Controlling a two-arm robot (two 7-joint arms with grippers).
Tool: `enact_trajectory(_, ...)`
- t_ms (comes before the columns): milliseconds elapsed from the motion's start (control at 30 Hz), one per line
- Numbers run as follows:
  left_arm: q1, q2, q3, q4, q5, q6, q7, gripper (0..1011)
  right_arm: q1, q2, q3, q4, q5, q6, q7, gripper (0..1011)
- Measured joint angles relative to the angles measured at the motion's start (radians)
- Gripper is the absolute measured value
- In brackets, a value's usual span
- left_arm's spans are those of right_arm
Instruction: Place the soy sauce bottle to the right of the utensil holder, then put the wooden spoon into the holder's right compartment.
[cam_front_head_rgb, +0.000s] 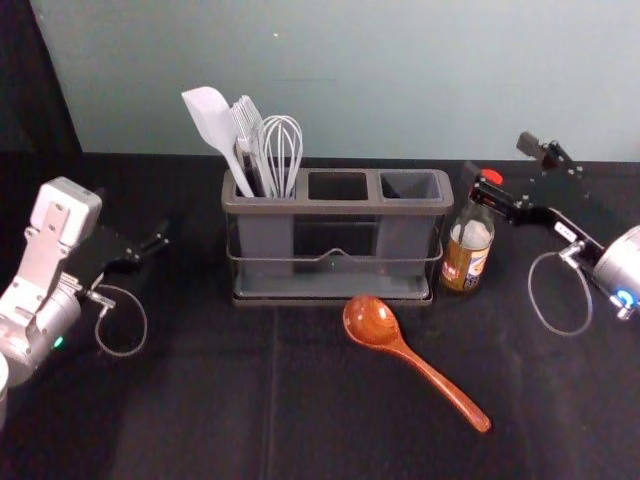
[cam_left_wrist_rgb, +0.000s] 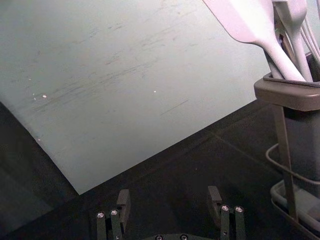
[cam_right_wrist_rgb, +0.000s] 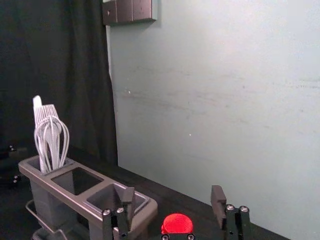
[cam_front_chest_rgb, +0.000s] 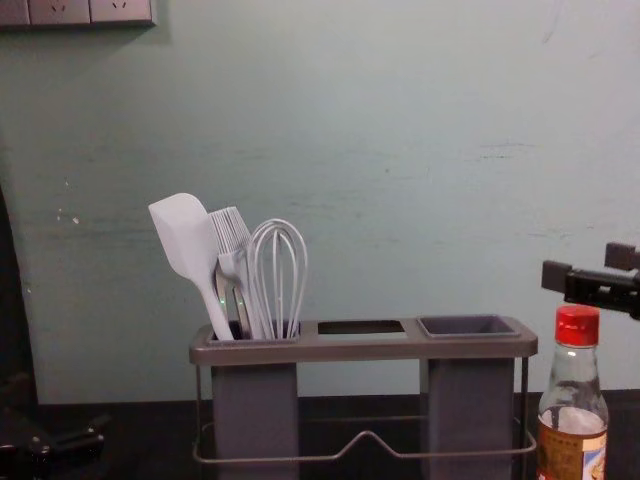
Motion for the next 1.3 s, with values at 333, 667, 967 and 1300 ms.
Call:
enact_trajectory(333, 0.000, 0.000, 0.000, 0.000, 0.000, 0.000, 0.000, 1005, -0.085, 0.048, 0.039, -0.118, 0.047, 0.072, -0.017, 1004)
enact_trajectory(667, 0.000, 0.000, 0.000, 0.000, 0.000, 0.000, 0.000, 1005, -0.215, 0.123, 0.086, -0.267, 0.101, 0.171, -0.051, 1004)
enact_trajectory(967, 0.000, 0.000, 0.000, 0.000, 0.000, 0.000, 0.000, 1005, -0.328, 0.189, 0.107, -0.367, 0.099, 0.191, -0.062, 1004)
enact_trajectory(1300, 0.000, 0.000, 0.000, 0.000, 0.000, 0.000, 0.000, 1005, -0.363, 0.259, 0.075, -0.415, 0.046, 0.253, -0.057, 1004)
